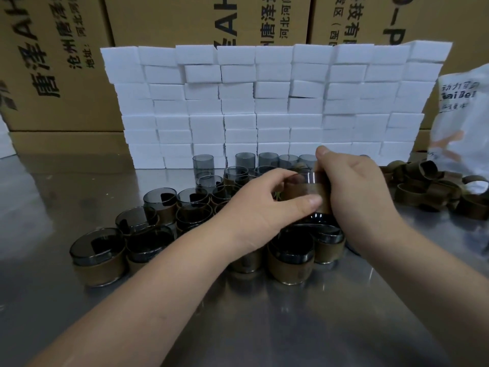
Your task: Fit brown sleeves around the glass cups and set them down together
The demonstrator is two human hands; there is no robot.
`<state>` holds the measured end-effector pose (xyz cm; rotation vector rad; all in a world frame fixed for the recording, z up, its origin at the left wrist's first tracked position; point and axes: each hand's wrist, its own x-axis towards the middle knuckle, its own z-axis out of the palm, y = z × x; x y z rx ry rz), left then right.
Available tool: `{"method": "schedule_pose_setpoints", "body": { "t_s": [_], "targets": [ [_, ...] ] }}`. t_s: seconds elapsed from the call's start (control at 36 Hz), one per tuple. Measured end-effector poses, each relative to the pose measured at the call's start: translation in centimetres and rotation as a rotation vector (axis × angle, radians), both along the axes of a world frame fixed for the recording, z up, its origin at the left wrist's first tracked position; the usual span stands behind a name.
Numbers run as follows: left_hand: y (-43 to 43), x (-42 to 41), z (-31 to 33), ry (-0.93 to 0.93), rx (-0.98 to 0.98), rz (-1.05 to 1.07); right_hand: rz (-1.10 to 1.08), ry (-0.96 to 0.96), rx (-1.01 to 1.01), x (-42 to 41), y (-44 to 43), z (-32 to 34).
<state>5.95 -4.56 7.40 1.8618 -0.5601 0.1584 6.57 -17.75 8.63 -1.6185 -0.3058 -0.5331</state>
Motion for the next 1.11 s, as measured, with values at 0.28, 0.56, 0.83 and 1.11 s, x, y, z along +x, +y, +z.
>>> {"method": "schedule_pose_setpoints", "body": {
  "t_s": [0.28,0.56,0.83,1.11],
  "targets": [
    [0.9,0.7,1.3,-0.123,0.073,0.477,-0.087,-0.15,0.07,0.0,-0.7,1.0],
    [3.5,7.1,3.3,0.456,-0.882,0.467,-0.085,-0.087,0.179,0.4,-2.2,1.9],
    [6.5,12.2,4.1,0.331,-0.416,0.836,-0.101,-0.012,0.142,1.4,-5.2,0.9],
    [10.1,17.1,2.8,0.277,0.242,0.806,-0.183,0.06,0.098,3.9,-8.2,-0.7]
  ]
}}
